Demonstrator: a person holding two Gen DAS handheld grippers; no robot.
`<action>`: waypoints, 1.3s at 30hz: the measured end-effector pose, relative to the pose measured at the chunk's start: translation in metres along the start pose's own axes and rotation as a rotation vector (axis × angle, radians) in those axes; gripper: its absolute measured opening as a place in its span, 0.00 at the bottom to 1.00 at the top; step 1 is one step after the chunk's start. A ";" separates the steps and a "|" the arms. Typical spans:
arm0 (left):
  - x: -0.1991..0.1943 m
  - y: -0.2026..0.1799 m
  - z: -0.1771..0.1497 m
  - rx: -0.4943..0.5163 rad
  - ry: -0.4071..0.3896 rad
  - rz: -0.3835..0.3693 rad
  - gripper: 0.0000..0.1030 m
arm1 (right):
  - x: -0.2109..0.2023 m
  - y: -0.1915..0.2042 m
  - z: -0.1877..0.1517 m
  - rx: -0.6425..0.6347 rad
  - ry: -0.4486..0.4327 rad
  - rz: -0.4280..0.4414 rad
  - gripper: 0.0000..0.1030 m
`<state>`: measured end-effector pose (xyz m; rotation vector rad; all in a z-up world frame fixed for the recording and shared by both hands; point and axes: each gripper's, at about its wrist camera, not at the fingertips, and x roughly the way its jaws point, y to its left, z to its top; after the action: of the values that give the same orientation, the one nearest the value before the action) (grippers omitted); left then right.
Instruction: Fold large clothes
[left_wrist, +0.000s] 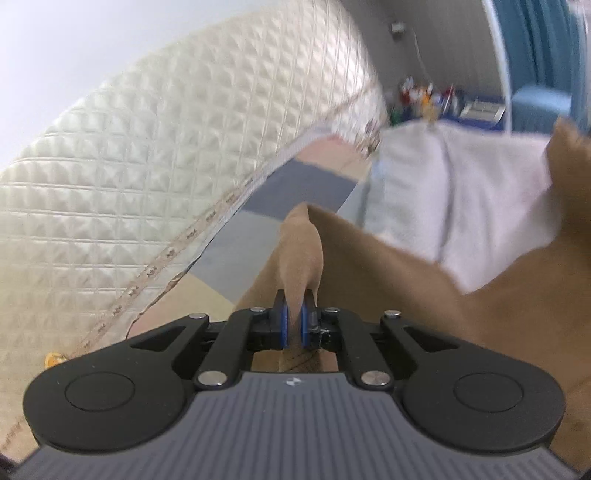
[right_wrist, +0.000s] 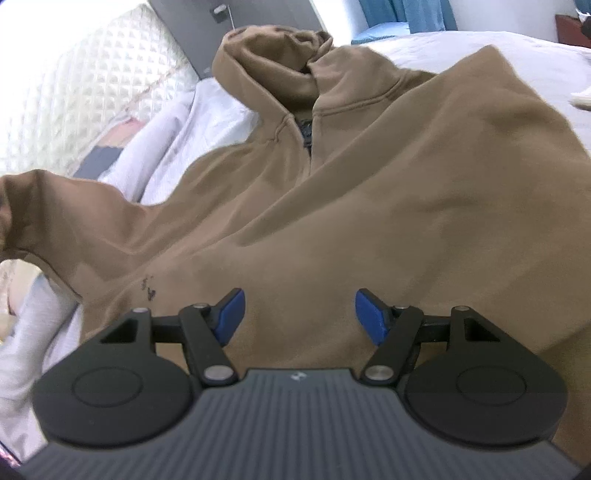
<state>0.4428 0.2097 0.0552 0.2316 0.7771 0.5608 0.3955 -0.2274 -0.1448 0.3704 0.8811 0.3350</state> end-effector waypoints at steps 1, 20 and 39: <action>-0.023 0.001 0.006 -0.024 -0.012 -0.030 0.08 | -0.007 -0.002 0.000 0.010 -0.010 0.011 0.67; -0.245 -0.253 -0.055 -0.132 -0.058 -0.779 0.08 | -0.115 -0.084 -0.004 0.209 -0.207 0.038 0.68; -0.176 -0.317 -0.138 -0.125 0.068 -0.957 0.57 | -0.115 -0.120 -0.001 0.307 -0.313 -0.120 0.68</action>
<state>0.3660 -0.1524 -0.0613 -0.2792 0.8161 -0.2921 0.3426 -0.3825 -0.1205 0.6325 0.6427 0.0256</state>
